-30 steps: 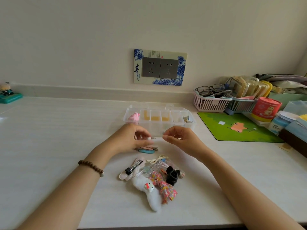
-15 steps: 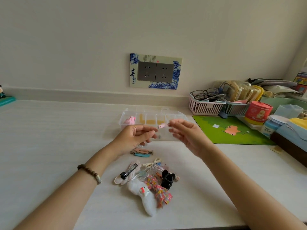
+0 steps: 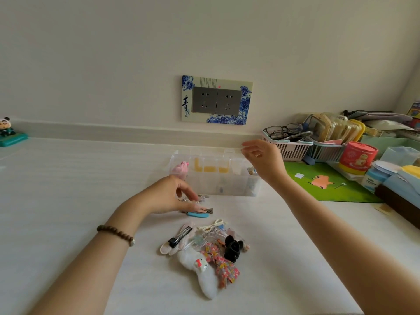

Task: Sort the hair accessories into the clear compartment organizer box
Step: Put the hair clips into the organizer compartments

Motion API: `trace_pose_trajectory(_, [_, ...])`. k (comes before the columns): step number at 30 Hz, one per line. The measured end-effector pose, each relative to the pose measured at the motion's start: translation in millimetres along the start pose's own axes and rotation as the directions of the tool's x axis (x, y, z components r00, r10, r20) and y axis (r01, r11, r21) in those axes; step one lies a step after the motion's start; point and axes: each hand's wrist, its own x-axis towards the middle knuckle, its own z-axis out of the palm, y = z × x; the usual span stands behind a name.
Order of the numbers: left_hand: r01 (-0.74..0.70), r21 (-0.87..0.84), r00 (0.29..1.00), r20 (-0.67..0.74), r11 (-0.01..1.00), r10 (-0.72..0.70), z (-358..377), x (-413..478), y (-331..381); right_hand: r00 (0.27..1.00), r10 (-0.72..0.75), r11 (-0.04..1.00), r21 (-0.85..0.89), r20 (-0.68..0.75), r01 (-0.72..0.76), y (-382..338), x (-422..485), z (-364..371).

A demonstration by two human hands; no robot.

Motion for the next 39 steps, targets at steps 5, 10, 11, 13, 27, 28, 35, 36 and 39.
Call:
trace_pose_trajectory(5, [0.02, 0.058, 0.998, 0.056, 0.998, -0.023, 3, -1, -1, 0.963, -0.129, 0.99, 0.089, 0.238, 0.111, -24, -34, 4])
trace_pose_trajectory(10, [-0.015, 0.052, 1.0, 0.027, 0.999, 0.014, 10, 1, -4, 0.877, -0.103, 0.994, 0.024, 0.47, 0.105, -12, -54, 16])
trace_pose_trajectory(11, [-0.018, 0.047, 1.0, 0.022, 0.999, 0.017, 11, 1, -4, 0.863, -0.09, 0.995, 0.012, 0.497, 0.097, -10, -56, 18])
trace_pose_trajectory(13, [-0.023, 0.037, 1.0, 0.006, 0.999, 0.023, 13, 1, -3, 0.836, -0.071, 0.997, 0.015, 0.545, 0.074, -6, -61, 22])
trace_pose_trajectory(27, [-0.119, -0.182, 0.98, -0.178, 0.976, 0.086, 15, 4, 9, 0.924, 0.013, 0.902, 0.394, 0.381, -0.175, -8, -61, 13])
trace_pose_trajectory(28, [-0.132, -0.188, 0.981, -0.164, 0.973, 0.101, 14, 3, 10, 0.946, 0.024, 0.9, 0.405, 0.322, -0.161, -10, -55, 8])
trace_pose_trajectory(35, [-0.083, -0.18, 0.978, -0.202, 0.98, 0.046, 1, 3, 0, 0.999, 0.052, 0.975, 0.217, 0.016, -0.054, 3, -3, -24])
trace_pose_trajectory(36, [-0.065, -0.166, 0.982, -0.187, 0.984, 0.033, -1, 3, 0, 0.998, 0.044, 0.98, 0.191, 0.042, -0.052, 5, 0, -23])
trace_pose_trajectory(39, [-0.043, -0.183, 0.992, -0.126, 0.982, 0.02, -4, -3, 3, 0.993, 0.016, 0.999, 0.039, 0.114, -0.021, 10, 8, -16])
